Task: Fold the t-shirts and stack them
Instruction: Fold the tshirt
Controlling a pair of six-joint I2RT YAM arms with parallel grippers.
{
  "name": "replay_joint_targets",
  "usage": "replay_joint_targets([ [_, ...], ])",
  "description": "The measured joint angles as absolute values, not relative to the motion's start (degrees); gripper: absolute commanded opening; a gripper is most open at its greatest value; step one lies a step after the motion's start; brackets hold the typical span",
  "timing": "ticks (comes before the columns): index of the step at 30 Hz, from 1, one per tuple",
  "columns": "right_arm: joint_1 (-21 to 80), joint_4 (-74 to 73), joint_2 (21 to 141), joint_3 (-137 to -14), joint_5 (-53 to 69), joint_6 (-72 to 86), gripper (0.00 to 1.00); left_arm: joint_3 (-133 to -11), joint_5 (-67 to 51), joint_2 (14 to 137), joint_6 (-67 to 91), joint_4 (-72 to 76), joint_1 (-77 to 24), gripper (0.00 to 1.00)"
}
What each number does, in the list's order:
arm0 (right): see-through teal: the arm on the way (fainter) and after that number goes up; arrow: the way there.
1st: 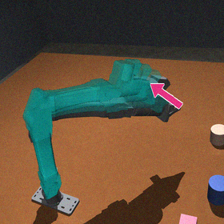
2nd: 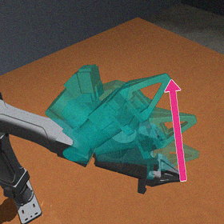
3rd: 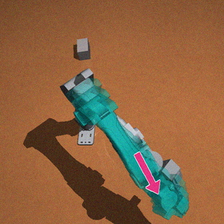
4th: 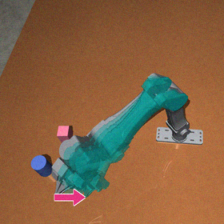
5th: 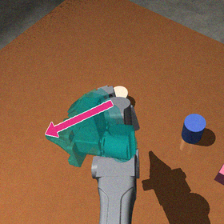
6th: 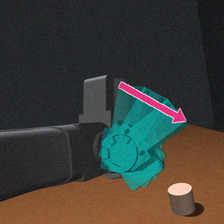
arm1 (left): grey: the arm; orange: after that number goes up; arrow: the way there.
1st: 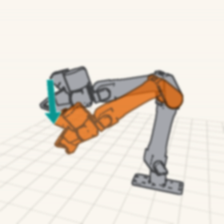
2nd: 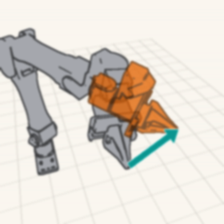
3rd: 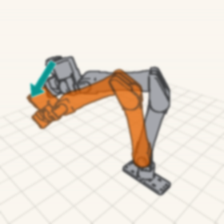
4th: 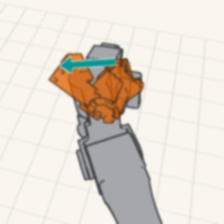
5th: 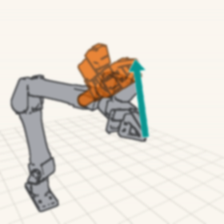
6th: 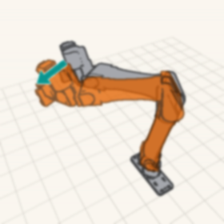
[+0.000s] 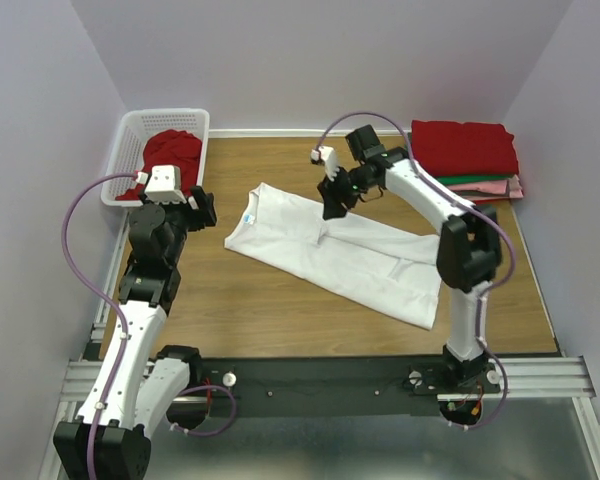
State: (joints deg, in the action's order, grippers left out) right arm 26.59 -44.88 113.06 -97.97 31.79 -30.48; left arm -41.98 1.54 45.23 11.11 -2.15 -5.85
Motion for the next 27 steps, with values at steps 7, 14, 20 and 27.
replay_joint_targets([
  [7, 26.00, -39.72, 139.41, -127.42, 35.53, -13.43, 0.92, -42.00, 1.89, 46.81, 10.87, -2.15, -5.85, 0.82],
  [14, 25.17, -34.72, 146.28, -132.99, 32.21, -3.66, 0.90, -41.98, 1.83, 47.59, 10.70, -1.78, -5.74, 0.82],
  [20, 25.19, -33.23, 148.66, -132.75, 32.80, -0.01, 0.79, -41.98, 1.74, 47.70, 10.70, -1.76, -5.67, 0.82],
  [27, 26.04, -32.23, 148.73, -130.74, 35.75, 2.17, 0.40, -42.00, 1.41, 47.70, 10.70, -1.74, -5.69, 0.82],
])
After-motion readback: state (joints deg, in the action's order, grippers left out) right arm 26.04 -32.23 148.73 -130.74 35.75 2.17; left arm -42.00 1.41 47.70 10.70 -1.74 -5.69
